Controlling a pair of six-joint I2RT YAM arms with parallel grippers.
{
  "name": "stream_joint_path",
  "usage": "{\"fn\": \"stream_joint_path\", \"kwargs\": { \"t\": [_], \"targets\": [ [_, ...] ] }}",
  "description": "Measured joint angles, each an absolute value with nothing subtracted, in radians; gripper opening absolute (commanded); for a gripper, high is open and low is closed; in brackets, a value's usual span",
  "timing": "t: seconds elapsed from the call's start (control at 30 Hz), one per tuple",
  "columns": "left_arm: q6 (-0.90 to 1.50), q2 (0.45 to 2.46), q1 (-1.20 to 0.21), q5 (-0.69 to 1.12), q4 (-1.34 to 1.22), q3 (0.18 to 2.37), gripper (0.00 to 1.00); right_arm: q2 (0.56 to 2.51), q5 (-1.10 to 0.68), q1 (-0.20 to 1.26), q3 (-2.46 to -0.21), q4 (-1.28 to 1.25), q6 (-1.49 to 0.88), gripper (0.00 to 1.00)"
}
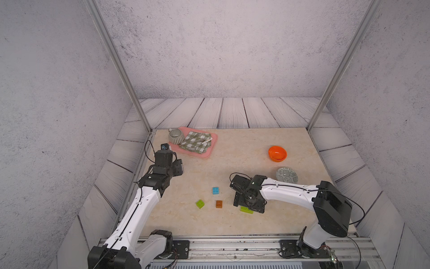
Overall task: Assemble the letter s with lego
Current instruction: Pick up the lego brick from the center of the board.
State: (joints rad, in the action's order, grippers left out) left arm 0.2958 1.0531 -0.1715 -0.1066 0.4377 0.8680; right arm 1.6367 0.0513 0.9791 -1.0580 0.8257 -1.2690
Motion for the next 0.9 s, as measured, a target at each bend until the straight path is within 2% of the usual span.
{"fn": "stream_joint_path", "kwargs": {
  "t": [0.37,0.57,0.77,0.9],
  "targets": [
    [0.296,1.062,-0.173,-0.102,0.439,0.868,0.67,1.692,0.004,0.958,-1.028,0.754,-1.229,0.99],
    [0.296,1.062,-0.173,-0.101,0.439,0.869,0.67,1.701,-0.005,0.945,-1.015,0.726,-1.203,0.83],
    [0.296,1.062,-0.173,-0.1,0.439,0.869,0.67,1.705,-0.001,0.943,-1.026,0.737,-1.151,0.6],
    [0.296,1.062,-0.173,-0.1,0.439,0.869,0.67,1.706,0.017,0.943,-1.124,0.82,-1.059,0.59]
  ]
}}
